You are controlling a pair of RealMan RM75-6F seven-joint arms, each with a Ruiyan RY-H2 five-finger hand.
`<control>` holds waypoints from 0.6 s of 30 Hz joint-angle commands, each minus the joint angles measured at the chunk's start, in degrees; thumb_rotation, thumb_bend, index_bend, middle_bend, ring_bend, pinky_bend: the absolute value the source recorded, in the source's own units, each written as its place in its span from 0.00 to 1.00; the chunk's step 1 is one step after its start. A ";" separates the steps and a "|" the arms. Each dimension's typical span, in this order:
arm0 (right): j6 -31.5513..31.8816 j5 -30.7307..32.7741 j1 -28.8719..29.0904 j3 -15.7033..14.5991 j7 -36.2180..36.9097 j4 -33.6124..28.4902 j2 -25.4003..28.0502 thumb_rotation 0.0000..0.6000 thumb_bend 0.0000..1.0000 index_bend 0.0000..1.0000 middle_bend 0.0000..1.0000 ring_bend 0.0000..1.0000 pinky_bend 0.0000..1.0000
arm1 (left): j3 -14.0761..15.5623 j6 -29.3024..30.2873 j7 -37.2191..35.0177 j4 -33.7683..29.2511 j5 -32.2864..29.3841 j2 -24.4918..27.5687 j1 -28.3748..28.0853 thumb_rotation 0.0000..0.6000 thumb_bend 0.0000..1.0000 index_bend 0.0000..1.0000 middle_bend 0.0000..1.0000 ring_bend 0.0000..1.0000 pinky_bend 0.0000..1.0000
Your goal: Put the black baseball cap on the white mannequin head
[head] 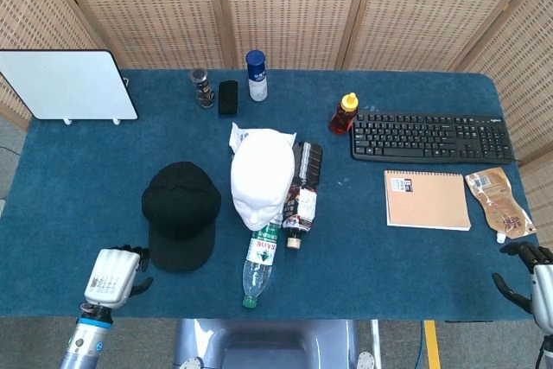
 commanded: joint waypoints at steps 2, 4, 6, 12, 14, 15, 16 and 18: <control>0.03 0.34 -0.29 -0.07 0.55 0.52 -0.09 1.00 0.23 0.41 0.46 0.50 0.58 | -0.37 -0.45 2.39 3.33 -0.85 -3.98 -0.53 1.00 0.14 0.64 0.67 0.64 0.71; 0.08 0.62 -0.52 -0.10 1.02 1.01 -0.12 1.00 0.23 0.41 0.46 0.50 0.58 | -0.50 -1.13 3.13 5.12 -1.82 -6.43 -0.80 1.00 0.14 0.64 0.69 0.65 0.71; -0.01 0.76 -0.59 -0.12 1.32 1.33 -0.15 1.00 0.23 0.41 0.46 0.50 0.58 | -0.63 -1.52 3.86 6.23 -2.27 -7.96 -1.09 1.00 0.14 0.64 0.69 0.65 0.71; -0.16 1.16 -0.74 -0.04 2.16 2.24 -0.30 1.00 0.23 0.41 0.46 0.50 0.58 | -1.41 -1.97 4.68 10.42 -3.46 -12.16 -1.85 1.00 0.14 0.64 0.69 0.65 0.72; -0.34 1.35 -0.76 -0.03 2.35 2.51 -0.40 1.00 0.23 0.41 0.46 0.50 0.58 | -1.77 -2.00 4.27 11.48 -3.89 -13.34 -2.04 1.00 0.14 0.64 0.69 0.65 0.72; -0.53 1.45 -0.75 -0.07 2.33 2.66 -0.46 1.00 0.23 0.41 0.46 0.50 0.58 | -2.05 -1.84 4.01 12.04 -3.97 -14.00 -2.14 1.00 0.14 0.64 0.69 0.65 0.72; -0.65 1.52 -0.74 -0.08 2.37 2.79 -0.54 1.00 0.23 0.41 0.46 0.50 0.58 | -2.31 -1.66 3.96 12.57 -4.05 -14.62 -2.25 1.00 0.14 0.64 0.69 0.65 0.72; -0.90 1.61 -0.71 -0.13 2.55 2.99 -0.68 1.00 0.23 0.41 0.46 0.50 0.58 | -2.63 -1.65 3.94 13.34 -4.35 -15.62 -2.53 1.00 0.14 0.64 0.69 0.65 0.72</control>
